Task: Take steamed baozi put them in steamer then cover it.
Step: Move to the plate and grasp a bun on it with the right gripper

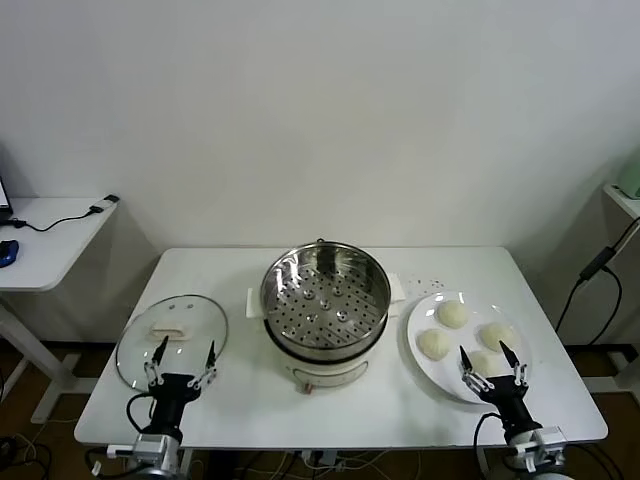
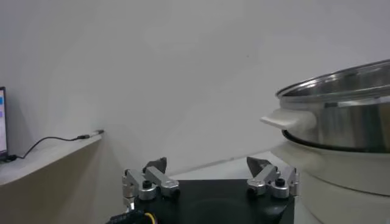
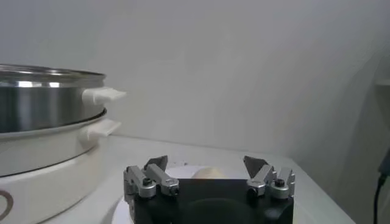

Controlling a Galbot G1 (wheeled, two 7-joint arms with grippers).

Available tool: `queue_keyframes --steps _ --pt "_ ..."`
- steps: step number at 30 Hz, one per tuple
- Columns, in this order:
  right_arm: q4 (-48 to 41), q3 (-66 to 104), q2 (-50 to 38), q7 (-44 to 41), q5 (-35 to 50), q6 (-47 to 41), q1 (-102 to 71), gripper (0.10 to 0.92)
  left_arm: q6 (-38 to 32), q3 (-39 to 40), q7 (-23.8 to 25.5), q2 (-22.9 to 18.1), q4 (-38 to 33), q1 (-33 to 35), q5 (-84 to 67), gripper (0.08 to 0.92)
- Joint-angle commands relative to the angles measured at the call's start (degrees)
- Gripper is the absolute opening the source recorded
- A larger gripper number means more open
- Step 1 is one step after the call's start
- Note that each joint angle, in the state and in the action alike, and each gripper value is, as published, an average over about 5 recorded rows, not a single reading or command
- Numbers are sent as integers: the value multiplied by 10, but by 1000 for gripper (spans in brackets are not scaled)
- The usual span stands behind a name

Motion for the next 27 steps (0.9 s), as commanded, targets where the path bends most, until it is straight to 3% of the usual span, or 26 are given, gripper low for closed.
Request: queue_keyframes --steps 1,8,15,20,27 --pt "-17 17 -76 -85 -58 -33 48 823 -1 2 -2 4 -2 3 1 823" --pt "-83 -16 -275 -261 -115 -130 151 823 -4 12 -8 10 -7 13 1 823" --pt "-192 -165 -431 -393 -160 -145 334 823 -5 15 -11 8 -8 17 -2 823" --pt "-276 -359 -460 -473 -190 -121 524 823 -5 16 -11 7 -8 17 -3 823" --pt "-368 -631 -426 -545 -206 -107 754 823 -1 16 -11 4 -7 14 -2 823"
